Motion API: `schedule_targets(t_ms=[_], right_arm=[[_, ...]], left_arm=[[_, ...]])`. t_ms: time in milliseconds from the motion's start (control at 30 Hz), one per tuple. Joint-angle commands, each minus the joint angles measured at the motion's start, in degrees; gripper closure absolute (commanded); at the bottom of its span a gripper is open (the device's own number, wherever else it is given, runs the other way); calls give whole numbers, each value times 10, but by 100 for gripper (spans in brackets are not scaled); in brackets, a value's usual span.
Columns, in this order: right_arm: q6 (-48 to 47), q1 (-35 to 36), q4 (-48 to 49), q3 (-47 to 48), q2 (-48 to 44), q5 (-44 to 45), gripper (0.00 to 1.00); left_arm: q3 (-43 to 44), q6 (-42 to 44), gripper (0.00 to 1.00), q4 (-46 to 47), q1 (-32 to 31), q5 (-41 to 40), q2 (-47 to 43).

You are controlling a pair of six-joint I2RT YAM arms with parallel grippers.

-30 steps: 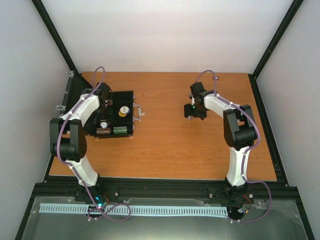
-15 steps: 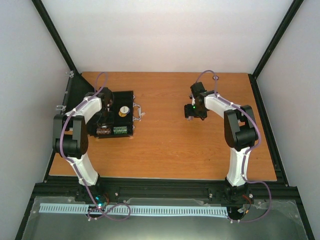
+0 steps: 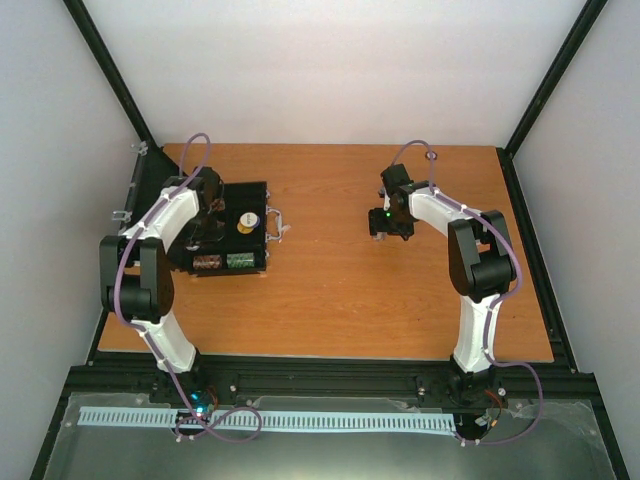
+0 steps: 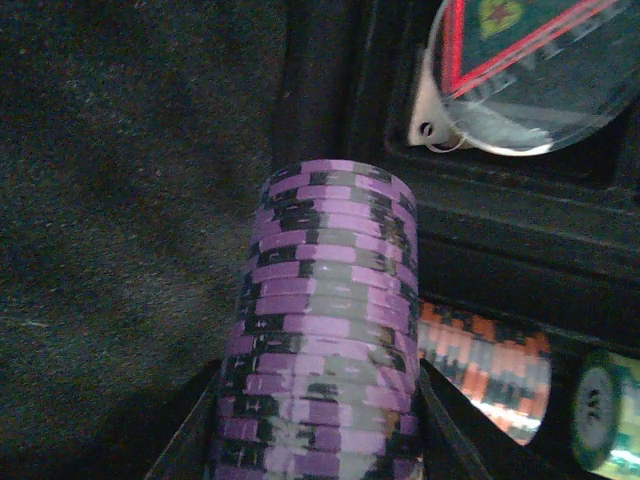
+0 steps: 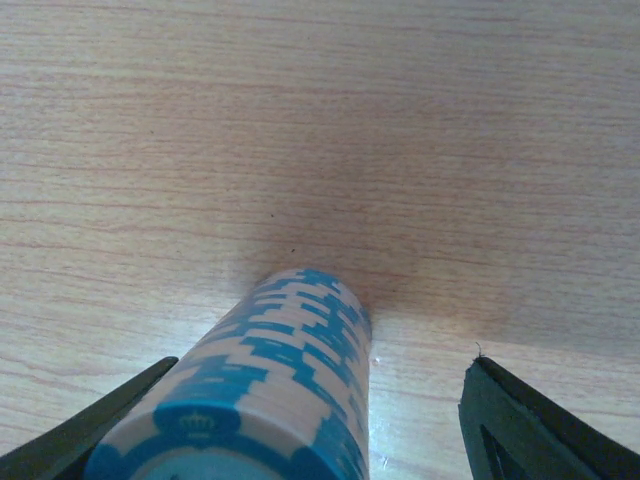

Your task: Pack up texas hold em set

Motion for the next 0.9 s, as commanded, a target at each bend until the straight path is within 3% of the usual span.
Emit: schedule_targets(t_ms=[0,367,400,467,567,767,867], right_arm=[[-3,-6,4,8,-4,-1,26],[-11,-6,2,-4,-18,13,26],[-11,-6,2,-5,-18,14,26],[-12,-6,2,-5,-19,16,26],[-13,-6,2,-3,-19,17,26],[-14,-7,3,-3,-16,17,26],[-15,-7,3,-1,-12,15,26]], left_arm=[[1,-8,99,-25,3,-61,13],[26,-12,99,-10,-21,-29,104],[30,-12,94,-11,-25,-24,112],[36,-11,61,-7,-32,-5,124],[36,-17,33,0,-37,27,131],[40,-17,1,4,-38,48,134],[47,-22,0,7,-38,66,120]])
